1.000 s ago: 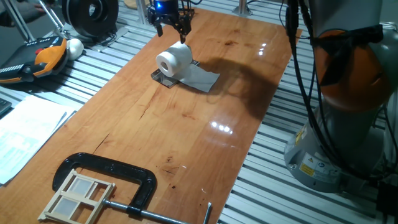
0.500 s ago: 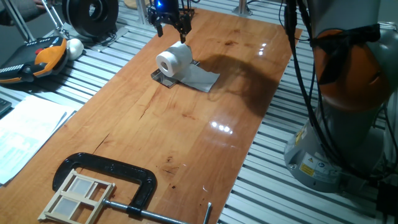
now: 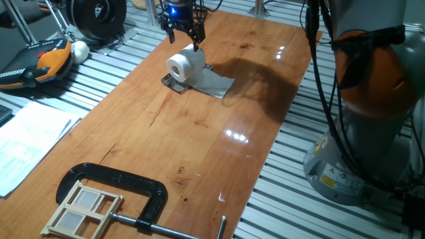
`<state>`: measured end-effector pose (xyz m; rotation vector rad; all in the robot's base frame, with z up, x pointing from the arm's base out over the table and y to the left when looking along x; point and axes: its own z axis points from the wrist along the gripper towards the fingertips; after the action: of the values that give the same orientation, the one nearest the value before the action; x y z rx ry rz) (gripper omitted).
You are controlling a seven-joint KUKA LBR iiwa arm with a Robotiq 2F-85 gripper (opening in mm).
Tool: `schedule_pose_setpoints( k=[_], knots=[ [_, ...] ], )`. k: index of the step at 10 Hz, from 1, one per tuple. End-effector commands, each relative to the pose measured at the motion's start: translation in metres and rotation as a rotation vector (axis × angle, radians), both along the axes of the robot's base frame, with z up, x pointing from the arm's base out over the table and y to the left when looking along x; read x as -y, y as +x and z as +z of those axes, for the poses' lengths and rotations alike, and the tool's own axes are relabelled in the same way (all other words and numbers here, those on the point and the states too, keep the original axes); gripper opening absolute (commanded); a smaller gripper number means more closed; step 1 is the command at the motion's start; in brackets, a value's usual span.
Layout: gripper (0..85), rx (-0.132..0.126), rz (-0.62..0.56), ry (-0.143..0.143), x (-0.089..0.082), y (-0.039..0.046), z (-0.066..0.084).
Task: Take the roll of paper down from the shelf
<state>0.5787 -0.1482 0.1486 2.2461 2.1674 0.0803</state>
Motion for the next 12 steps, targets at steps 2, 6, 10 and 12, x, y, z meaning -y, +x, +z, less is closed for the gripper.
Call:
schedule_pose_setpoints(
  k=[2, 6, 10, 12],
  knots=[
    [85.0, -0.001, -0.003, 0.003, 0.000, 0.0030, -0.010],
    [85.0, 0.022, -0.008, 0.005, -0.001, 0.0031, -0.034],
    [85.0, 0.039, -0.002, 0.009, 0.002, 0.0089, -0.053],
    [85.0, 0.041, 0.004, 0.012, 0.003, 0.0091, -0.060]
  ],
)
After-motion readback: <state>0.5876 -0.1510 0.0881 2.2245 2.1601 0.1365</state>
